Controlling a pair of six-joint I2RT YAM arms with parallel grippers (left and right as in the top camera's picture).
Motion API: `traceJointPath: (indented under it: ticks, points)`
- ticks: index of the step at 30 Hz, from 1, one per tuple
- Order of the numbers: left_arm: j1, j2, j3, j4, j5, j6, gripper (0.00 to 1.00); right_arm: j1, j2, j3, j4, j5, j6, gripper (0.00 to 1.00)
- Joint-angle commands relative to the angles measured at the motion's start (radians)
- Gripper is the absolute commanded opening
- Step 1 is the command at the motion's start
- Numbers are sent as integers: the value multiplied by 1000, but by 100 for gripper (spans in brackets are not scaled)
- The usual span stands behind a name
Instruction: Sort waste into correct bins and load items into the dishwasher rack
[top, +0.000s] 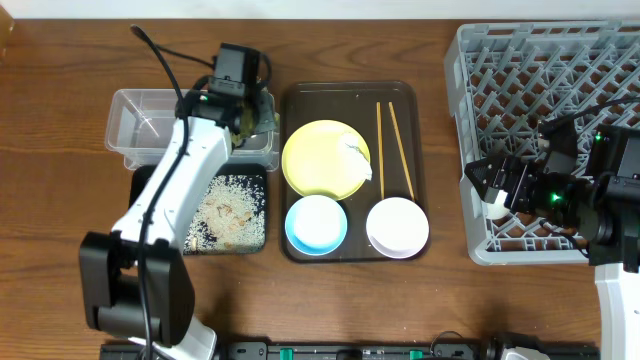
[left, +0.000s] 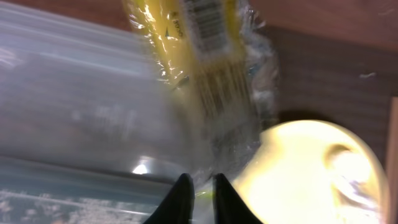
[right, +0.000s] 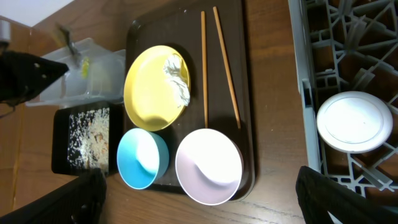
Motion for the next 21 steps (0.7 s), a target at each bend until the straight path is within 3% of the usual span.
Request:
traceJointPath:
  ticks: [1, 4, 9, 14, 17, 19, 21]
  points:
    - [1, -18, 4, -6, 1, -5, 41, 8, -3, 18, -2, -11, -6, 95]
    - [-21, -51, 23, -8, 67, -5, 47, 8, -3, 18, -2, -11, -6, 95]
    - [-114, -71, 29, -9, 93, 4, 48, 8, -3, 18, -1, -11, -6, 95]
    - [-187, -50, 27, 17, -135, 39, 47, 8, -3, 18, -6, -12, -6, 95]
    - [-181, -49, 27, 110, -152, 147, 21, 8, -3, 18, -8, -11, -6, 95]
    - [-162, -46, 27, 130, -151, 151, 8, 8, -3, 18, -7, -11, -6, 95]
    - [-137, -31, 27, 132, -150, 148, 6, 8, -3, 18, -9, -11, -6, 95]
